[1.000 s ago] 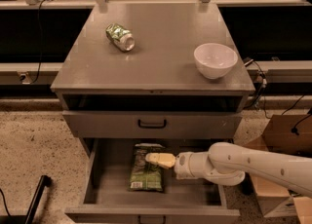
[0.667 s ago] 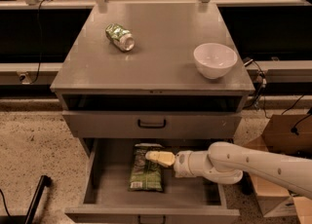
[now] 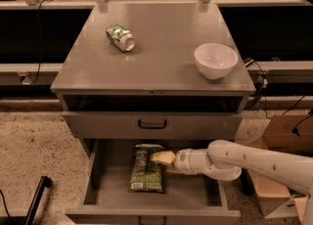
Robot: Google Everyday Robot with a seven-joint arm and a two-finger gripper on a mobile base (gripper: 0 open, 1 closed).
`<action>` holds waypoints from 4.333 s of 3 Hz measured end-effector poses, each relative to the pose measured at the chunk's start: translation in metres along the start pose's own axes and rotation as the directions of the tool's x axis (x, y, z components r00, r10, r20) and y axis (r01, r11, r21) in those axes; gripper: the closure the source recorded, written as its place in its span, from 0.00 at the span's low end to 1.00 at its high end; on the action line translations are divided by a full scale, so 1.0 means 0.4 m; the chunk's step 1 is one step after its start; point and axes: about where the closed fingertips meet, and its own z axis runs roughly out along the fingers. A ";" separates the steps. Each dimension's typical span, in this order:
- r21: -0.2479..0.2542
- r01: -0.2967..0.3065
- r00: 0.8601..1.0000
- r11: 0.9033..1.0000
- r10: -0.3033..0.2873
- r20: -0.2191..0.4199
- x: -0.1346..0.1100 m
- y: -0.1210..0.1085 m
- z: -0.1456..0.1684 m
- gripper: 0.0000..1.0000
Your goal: Pick green jalapeno chip bag from middle drawer and place on counter
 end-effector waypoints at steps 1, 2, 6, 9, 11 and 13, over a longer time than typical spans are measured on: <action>0.019 -0.016 1.000 1.000 0.016 -0.007 -0.014 -0.031 0.016 0.33; 0.030 -0.032 0.999 0.999 0.032 -0.014 -0.020 -0.057 0.039 0.34; 0.049 -0.049 0.999 0.998 0.048 0.011 -0.046 -0.119 0.120 0.44; 0.059 -0.022 0.999 0.998 0.024 -0.048 -0.023 -0.124 0.153 0.45; 0.060 -0.008 0.997 0.998 0.013 -0.080 -0.008 -0.119 0.167 0.67; 0.062 -0.004 0.996 0.998 0.009 -0.084 -0.005 -0.119 0.166 1.00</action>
Offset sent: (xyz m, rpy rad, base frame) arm 0.0177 -0.0080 -0.0424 -0.0299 0.0622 -0.0255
